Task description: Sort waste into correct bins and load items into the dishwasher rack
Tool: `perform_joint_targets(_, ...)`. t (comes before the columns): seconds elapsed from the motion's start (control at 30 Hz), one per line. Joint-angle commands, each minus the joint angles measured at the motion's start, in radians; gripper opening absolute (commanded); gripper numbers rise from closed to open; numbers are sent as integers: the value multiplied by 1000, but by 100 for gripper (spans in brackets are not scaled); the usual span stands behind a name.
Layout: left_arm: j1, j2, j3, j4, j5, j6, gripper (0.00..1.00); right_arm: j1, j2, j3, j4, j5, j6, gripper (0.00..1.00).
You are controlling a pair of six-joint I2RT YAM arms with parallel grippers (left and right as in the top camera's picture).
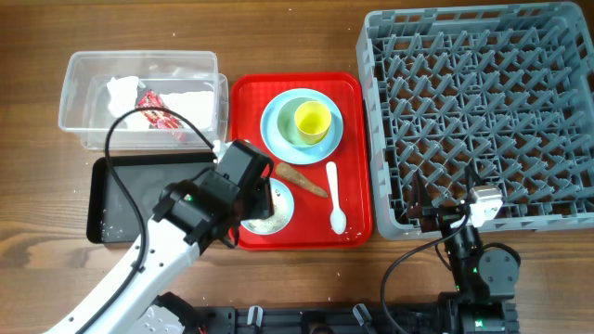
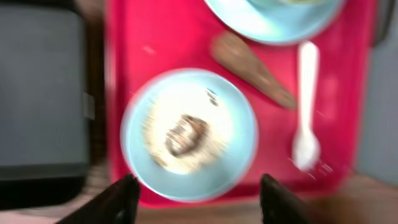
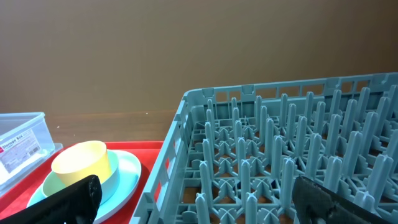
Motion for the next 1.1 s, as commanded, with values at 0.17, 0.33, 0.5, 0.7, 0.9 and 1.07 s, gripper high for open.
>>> perform_joint_targets(0.17,-2,32,13,-2,195,0,47,-3,-8,-1,3,3,13,100)
perform_joint_targets(0.33,-2,64,13,-1,195,0,46,-3,-8,-1,3,3,13,100)
perform_joint_targets(0.5,-2,111,13,38,195,0,47,-3,-8,-1,3,3,13,100)
perform_joint_targets(0.7,-16,190,13,77,195,-7,45,-3,-8,-1,3,3,13,100)
perform_joint_targets(0.9,-89,269,13,151,194,-7,43,-3,-8,-1,3,3,13,100)
perform_joint_targets(1.07,-123,302,13,187,182,-7,37,-3,-8,-1,3,3,13,100)
